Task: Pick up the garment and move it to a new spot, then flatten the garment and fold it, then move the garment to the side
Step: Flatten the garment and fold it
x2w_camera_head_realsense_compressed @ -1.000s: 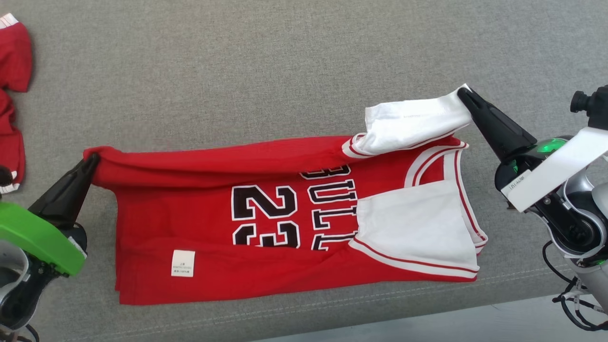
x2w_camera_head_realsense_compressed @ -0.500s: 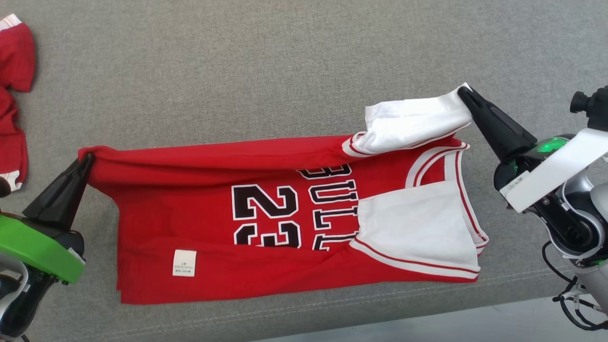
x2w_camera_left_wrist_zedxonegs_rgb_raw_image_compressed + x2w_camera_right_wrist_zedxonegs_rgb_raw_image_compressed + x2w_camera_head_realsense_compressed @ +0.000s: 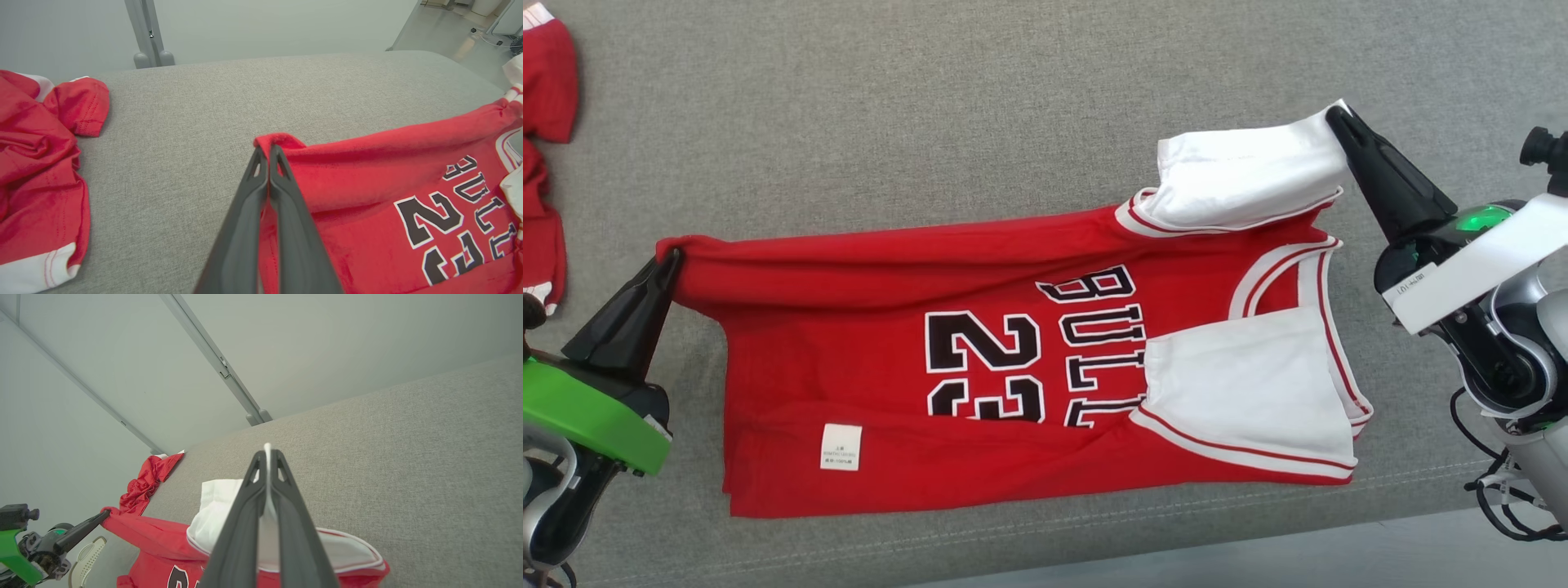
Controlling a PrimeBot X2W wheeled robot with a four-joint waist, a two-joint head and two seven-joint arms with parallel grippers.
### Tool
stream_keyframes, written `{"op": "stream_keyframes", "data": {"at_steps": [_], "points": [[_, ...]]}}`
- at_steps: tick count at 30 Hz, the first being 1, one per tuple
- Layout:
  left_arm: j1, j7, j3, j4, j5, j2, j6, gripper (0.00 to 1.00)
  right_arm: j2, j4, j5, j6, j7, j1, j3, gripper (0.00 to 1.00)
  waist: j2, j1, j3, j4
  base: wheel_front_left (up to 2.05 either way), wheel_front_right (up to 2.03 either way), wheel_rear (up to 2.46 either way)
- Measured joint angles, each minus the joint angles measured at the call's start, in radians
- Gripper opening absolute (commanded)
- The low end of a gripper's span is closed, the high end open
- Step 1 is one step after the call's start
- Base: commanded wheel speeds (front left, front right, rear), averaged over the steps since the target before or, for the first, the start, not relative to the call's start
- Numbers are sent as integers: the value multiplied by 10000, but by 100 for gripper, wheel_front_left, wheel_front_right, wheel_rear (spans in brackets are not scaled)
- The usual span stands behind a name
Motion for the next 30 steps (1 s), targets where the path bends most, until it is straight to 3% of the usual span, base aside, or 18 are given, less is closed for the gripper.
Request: {"op": "stream_keyframes", "data": {"at_steps": [19, 30], "points": [[-149, -142, 48, 460, -2, -219, 0, 0, 81, 184, -138, 19, -389, 35, 29, 0, 0, 0, -74, -70, 0, 0, 0], [60, -169, 711, 188, -2, -727, 0, 0, 171, -2, -33, 90, -640, 743, 40, 0, 0, 0, -255, -92, 0, 0, 0]]}}
